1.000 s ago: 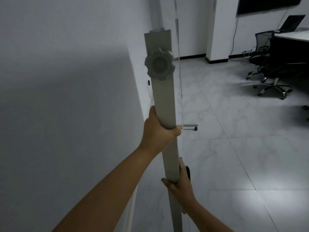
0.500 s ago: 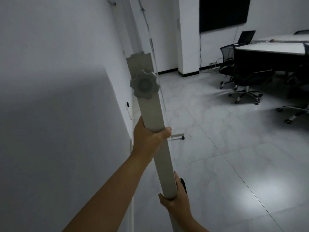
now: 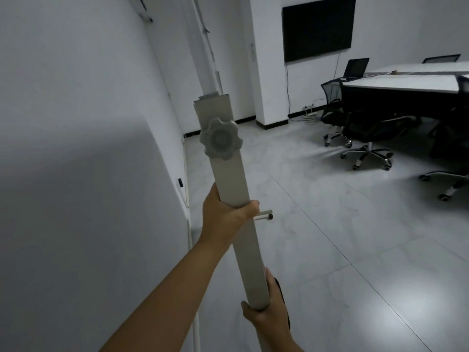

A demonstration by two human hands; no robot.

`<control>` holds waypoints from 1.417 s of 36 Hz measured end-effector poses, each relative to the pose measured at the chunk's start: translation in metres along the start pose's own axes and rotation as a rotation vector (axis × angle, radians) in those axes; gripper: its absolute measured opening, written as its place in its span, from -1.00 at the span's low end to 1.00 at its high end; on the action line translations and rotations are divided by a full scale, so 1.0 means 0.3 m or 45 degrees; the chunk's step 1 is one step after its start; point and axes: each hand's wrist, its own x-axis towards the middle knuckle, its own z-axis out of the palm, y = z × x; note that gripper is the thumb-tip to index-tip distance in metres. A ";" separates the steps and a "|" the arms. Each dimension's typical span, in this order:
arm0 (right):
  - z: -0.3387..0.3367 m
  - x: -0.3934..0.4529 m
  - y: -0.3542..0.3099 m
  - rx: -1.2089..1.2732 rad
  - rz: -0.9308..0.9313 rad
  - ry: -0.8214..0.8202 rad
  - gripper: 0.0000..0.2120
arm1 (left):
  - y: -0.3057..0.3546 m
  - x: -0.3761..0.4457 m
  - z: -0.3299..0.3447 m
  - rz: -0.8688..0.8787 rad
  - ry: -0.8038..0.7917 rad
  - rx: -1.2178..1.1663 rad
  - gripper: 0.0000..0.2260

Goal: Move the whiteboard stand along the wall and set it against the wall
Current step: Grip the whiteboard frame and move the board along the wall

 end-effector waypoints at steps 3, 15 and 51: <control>0.049 0.168 -0.013 0.016 -0.012 -0.005 -0.08 | -0.063 0.157 -0.018 -0.014 0.006 -0.020 -0.69; 0.256 0.824 -0.094 -0.023 -0.011 -0.033 -0.12 | -0.332 0.797 -0.111 -0.037 -0.005 0.011 -0.74; 0.852 2.965 -0.260 0.006 0.203 0.108 -0.17 | -1.172 2.845 -0.271 -0.015 -0.058 0.060 -0.77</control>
